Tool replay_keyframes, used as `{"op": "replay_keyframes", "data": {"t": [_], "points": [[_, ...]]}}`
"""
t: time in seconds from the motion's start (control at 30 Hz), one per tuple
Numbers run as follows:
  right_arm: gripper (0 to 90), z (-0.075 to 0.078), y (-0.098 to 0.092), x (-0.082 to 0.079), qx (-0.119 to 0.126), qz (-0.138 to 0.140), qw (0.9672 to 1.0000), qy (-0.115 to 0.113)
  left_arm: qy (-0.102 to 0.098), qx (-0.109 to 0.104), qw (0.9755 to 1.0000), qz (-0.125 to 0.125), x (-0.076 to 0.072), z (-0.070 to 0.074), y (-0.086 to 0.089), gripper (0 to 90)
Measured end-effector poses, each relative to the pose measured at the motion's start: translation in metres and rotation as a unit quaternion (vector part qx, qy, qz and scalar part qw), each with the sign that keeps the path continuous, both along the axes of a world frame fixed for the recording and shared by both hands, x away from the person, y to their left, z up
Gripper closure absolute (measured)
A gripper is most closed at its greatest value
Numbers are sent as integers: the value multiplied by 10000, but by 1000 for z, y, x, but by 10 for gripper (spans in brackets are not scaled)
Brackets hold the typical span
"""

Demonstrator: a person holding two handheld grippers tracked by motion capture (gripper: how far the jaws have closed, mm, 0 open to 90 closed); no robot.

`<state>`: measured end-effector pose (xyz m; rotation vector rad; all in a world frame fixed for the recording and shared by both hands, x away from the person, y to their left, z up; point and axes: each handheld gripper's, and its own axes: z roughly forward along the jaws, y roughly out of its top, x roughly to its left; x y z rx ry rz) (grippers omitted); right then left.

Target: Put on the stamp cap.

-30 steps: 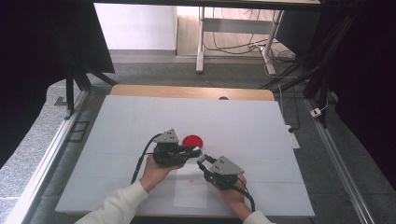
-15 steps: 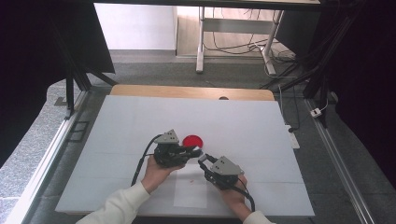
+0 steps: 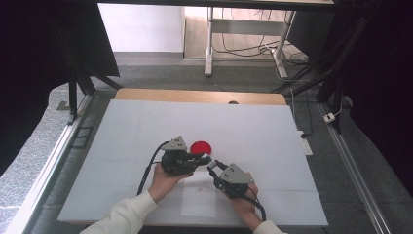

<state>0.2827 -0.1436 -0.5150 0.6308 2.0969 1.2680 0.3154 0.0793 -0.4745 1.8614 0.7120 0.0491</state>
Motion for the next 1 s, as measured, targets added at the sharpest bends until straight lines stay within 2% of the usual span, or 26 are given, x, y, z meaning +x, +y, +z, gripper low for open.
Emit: {"op": "replay_keyframes", "data": {"t": [0.53,0.7,1.0], "points": [[648,-1,1,0,-233,14,9997,-117,137,46,9999,-83,2,1,4,756],[648,-1,3,-3,-367,25,9991,-226,191,156,9996,-143,3,1,3,756],[648,-1,4,-3,-488,63,9982,-332,155,375,9989,-228,4,8,1,757]]}}
